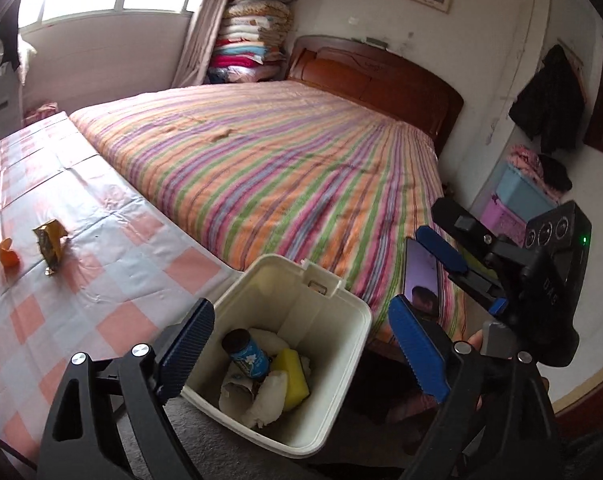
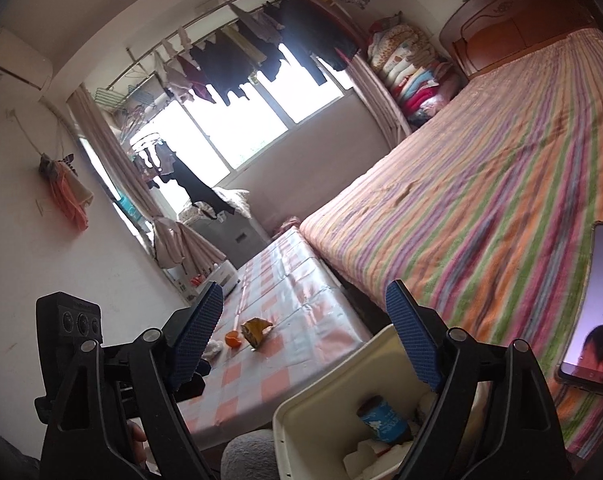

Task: Collect trash
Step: 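Drop the white tissue into the cream bin with the left tool, then move both tools back over the table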

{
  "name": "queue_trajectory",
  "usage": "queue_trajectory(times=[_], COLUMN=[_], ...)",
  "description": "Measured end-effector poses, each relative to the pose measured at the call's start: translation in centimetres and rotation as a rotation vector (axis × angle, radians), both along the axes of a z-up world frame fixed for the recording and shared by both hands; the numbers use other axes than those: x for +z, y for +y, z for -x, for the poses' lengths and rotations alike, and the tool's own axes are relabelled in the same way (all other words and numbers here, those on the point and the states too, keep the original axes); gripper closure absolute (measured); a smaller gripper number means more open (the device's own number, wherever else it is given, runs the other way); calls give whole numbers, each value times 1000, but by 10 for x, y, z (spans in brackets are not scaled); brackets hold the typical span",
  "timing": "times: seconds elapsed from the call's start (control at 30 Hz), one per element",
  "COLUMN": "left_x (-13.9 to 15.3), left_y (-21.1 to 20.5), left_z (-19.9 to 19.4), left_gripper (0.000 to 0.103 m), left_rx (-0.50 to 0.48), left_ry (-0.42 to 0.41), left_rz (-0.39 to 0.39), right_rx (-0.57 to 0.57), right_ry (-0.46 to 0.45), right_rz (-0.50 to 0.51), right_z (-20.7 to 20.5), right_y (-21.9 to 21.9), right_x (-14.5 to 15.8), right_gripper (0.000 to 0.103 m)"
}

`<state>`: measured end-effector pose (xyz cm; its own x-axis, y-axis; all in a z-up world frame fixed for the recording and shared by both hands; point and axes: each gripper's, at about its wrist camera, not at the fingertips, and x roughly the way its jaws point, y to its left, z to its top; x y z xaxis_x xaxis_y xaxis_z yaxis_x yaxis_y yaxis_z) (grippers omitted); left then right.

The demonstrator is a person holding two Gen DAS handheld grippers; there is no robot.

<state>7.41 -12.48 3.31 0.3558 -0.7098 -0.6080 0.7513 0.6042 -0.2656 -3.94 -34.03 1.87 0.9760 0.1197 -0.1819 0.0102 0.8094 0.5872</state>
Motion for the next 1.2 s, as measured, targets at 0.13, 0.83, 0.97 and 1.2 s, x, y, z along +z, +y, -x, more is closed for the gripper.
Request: queue_trajectory(times=[0.13,0.83,0.97,1.2], left_x=[8,-22,-29,-36], left_y=[33,210,232,254], left_z=[-6,-39,-42,-50], left_gripper=[17,17,17,17], left_rx=[85,521,570,634], left_ry=[-19,81,99,110], left_rz=[35,114,132,118], right_rx=[53,419,460,508], right_ry=[-12,78,97,131], right_rz=[13,110,119,118], right_z=[-11,-110,-120,-134], right_y=[22,165,178,189], right_x=[10,13,11,4], right_gripper=[19,17,17,17])
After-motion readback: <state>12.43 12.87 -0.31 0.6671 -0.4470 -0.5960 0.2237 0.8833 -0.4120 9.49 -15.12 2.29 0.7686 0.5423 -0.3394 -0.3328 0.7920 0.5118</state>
